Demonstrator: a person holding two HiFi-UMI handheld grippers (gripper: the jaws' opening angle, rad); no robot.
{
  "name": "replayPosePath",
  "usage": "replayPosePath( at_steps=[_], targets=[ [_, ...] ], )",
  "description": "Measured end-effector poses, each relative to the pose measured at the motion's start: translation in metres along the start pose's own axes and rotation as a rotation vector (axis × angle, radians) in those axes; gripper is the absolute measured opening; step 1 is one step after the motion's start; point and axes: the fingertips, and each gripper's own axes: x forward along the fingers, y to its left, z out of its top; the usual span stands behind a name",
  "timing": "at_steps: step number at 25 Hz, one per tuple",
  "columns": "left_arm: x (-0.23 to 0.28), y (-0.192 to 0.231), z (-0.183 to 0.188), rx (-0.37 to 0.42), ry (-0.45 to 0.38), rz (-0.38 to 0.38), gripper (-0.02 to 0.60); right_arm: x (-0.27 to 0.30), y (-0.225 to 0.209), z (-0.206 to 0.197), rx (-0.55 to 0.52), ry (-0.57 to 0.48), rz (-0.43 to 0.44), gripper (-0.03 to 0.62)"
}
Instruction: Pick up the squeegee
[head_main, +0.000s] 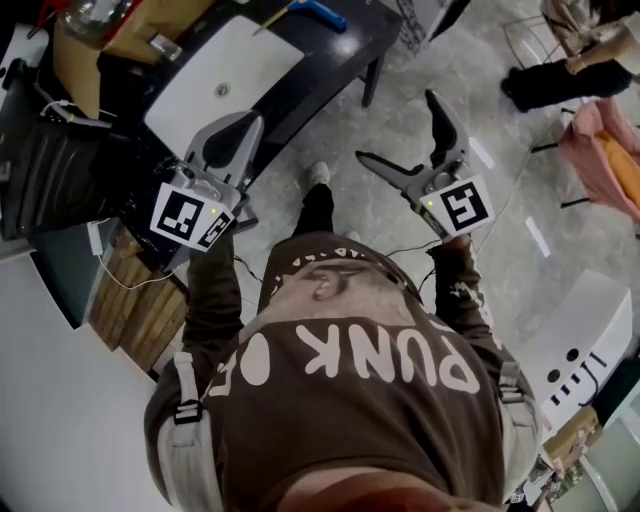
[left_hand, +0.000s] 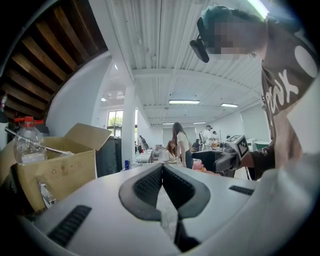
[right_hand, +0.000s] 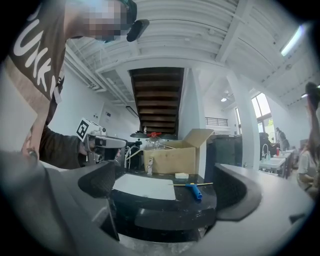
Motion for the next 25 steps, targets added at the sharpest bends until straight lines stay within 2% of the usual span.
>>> replayPosePath(
  at_steps=[13, 25],
  targets=[
    [0.088, 0.136, -0.024, -0.045, 0.026, -0.031, 0.003, 0.13, -0.095, -0.02, 0.038, 0.071, -0.04, 0.595],
    [0.131, 0.219, -0.047, -0.102, 0.026, -0.074, 0.003, 0.214, -0.144, -0.036, 0.043, 0.116, -0.07, 0.595]
  ],
)
